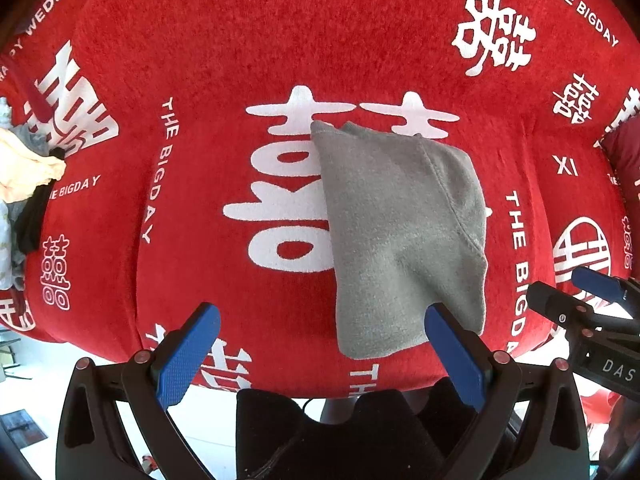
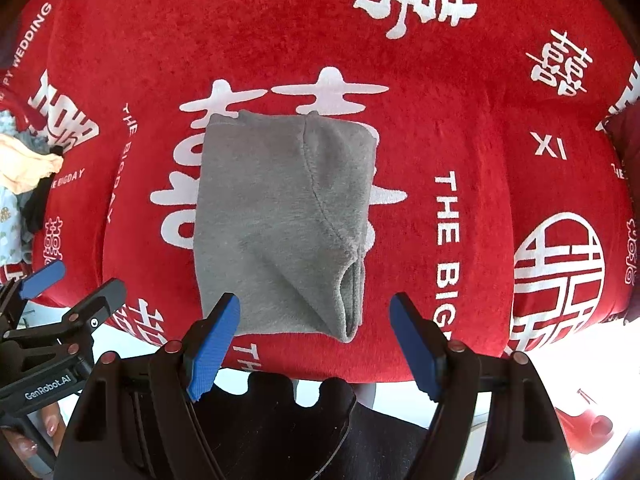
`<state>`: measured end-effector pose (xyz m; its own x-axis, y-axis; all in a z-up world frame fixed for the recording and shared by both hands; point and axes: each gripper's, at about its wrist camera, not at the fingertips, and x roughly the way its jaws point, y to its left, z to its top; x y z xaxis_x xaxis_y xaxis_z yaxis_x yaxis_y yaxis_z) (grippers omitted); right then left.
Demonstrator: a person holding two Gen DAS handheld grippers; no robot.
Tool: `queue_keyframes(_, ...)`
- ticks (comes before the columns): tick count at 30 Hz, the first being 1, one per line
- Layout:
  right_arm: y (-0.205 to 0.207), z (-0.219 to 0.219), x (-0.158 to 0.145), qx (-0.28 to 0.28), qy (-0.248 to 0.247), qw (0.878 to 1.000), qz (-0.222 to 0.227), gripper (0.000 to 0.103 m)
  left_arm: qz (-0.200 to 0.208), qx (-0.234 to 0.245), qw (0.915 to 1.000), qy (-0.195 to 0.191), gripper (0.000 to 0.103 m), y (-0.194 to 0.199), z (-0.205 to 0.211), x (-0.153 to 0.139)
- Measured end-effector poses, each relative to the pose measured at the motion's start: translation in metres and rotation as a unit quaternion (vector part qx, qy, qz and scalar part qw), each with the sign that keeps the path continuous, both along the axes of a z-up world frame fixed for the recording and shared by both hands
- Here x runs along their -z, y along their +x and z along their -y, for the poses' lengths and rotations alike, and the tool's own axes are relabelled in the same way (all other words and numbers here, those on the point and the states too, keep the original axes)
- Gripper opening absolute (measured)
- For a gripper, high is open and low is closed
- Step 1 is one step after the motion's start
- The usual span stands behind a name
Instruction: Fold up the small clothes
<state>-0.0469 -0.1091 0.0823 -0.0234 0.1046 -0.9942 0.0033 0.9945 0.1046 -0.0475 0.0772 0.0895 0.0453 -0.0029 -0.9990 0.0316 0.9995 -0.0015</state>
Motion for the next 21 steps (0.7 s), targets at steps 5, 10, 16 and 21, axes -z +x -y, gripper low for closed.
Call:
queue_keyframes(5,0.0019,-0.0011,-0.0012,0.000,-0.001,1.000,-0.001,0.080,0.001,0.003,1.0000,0.005,0.102,0.0006,0.0002,-0.0008)
queue_keyframes(10,0.0048,-0.0016,-0.0013,-0.001,-0.003,1.000,-0.001,0.080,-0.001,0.001,1.0000,0.006,0.102,0.0017,-0.0018,-0.0007)
queue_keyframes(16,0.0058,-0.0027,-0.0016,-0.002,-0.003,1.000,-0.001,0.080,-0.002,0.001,1.0000,0.005,0.102,0.0040,-0.0034,0.0002)
queue_keyframes(21,0.0091,-0.0044,-0.0022,-0.005,-0.004,1.000,-0.002,0.080,-0.001,0.001,1.0000,0.006,0.102,0.0042,-0.0033,0.0000)
